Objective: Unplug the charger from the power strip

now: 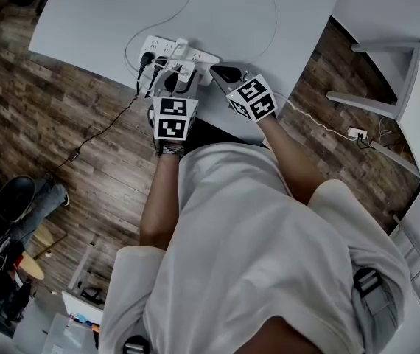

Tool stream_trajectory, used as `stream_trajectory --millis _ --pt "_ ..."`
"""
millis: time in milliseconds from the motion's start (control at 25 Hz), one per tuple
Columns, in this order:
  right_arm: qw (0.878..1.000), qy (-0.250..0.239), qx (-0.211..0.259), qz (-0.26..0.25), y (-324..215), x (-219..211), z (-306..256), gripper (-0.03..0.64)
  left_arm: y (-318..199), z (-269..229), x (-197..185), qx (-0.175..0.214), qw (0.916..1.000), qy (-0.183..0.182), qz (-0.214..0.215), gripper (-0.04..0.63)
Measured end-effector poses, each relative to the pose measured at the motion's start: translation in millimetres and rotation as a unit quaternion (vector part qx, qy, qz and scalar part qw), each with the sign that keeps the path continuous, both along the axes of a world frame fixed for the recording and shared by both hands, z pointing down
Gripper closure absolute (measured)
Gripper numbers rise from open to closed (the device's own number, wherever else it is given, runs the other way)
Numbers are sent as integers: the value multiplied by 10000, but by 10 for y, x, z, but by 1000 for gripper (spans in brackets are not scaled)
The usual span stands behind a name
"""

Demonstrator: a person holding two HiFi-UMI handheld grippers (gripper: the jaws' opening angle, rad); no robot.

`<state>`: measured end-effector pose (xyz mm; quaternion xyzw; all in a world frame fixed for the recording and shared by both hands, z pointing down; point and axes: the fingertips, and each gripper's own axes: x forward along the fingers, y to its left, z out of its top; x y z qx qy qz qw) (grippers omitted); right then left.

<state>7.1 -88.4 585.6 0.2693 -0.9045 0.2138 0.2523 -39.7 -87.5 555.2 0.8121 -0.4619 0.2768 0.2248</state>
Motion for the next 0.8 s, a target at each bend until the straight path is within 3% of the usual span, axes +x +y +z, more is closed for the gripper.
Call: stream_trajectory --millis 280,800 --pt "10000 16 6 32 -34 20 8 615 -46 -149 -42 25 9993 367 -6 453" --pt "9999 76 31 108 -32 14 13 615 258 -167 50 -334 9843 1721 -227 453"
